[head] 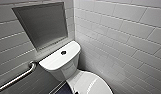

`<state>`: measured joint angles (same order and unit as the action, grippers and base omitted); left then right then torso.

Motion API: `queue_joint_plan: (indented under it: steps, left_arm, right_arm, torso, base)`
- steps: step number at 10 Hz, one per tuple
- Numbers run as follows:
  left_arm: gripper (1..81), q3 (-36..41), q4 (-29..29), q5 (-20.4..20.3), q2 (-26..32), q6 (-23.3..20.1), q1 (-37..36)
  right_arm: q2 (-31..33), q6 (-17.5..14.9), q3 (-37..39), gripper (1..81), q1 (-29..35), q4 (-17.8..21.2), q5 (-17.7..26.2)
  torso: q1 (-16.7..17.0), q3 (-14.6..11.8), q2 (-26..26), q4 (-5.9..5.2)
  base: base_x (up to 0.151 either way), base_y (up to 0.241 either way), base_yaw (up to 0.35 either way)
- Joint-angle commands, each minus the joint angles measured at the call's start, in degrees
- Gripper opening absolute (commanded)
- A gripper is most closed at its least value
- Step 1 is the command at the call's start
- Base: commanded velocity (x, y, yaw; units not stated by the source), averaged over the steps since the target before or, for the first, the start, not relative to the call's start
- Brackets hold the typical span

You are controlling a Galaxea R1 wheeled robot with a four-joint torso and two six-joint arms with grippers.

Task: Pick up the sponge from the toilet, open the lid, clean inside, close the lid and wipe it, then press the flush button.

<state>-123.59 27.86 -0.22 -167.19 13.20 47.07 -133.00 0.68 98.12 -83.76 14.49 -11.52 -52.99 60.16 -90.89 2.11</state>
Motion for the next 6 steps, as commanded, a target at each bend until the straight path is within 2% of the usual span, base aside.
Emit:
queue_joint_plan:
  steps: [1,6]
  left_arm:
    - [81.1,8.4,-0.1,-3.6,2.7,3.7,-4.7]
    - [81.1,8.5,-0.2,-3.2,2.4,3.9,-4.8]
  right_arm:
    - [2.4,0.0,-1.6,1.0,1.1,-0.2,4.1]
    - [2.3,0.0,-1.2,1.0,1.1,-0.1,4.1]
  torso:
    - [0.0,0.0,0.0,0.0]
    - [-0.1,0.1,0.0,0.02]
  base:
    - [0.0,0.0,0.0]
    - [0.0,0.0,0.0]
